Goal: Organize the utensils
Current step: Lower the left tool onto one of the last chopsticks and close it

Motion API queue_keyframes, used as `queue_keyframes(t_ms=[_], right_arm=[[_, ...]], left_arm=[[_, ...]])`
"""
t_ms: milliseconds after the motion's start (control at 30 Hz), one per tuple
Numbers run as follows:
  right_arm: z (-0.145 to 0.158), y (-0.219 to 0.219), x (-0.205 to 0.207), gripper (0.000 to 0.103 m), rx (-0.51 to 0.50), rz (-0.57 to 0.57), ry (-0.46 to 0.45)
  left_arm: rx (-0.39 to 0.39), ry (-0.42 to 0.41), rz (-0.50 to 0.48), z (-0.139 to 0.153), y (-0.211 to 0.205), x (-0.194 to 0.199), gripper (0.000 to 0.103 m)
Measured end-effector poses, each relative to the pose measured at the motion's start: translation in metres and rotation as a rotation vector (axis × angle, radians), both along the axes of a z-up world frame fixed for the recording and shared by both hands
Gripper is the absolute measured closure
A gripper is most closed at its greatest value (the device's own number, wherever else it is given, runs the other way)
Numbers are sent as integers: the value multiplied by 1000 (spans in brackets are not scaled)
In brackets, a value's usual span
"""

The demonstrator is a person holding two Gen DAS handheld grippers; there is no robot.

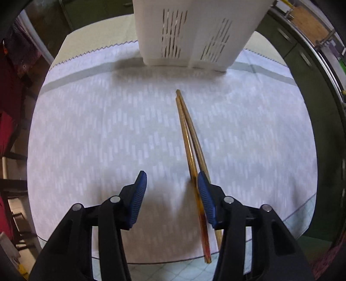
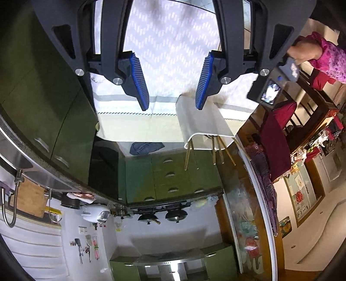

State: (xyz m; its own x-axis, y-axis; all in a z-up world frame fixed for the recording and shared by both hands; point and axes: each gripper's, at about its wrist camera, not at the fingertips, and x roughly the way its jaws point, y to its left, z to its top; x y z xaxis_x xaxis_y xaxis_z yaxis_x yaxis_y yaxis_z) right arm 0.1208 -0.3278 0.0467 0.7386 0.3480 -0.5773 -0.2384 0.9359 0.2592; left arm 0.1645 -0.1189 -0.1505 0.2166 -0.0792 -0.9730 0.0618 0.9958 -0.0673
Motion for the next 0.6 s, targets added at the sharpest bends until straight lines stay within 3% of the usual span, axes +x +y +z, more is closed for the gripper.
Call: queue_keyframes(t_ms=[300, 467, 600], right_arm=[[-2, 14, 4, 57, 1, 32, 19], [-12, 43, 17, 56, -64, 77, 82], [-31, 75, 28, 55, -125, 114, 143]], left_arm=[[14, 34, 27, -16, -7, 7, 56], [24, 45, 24, -19, -14, 11, 56], [49, 48, 13, -17, -11, 17, 67]])
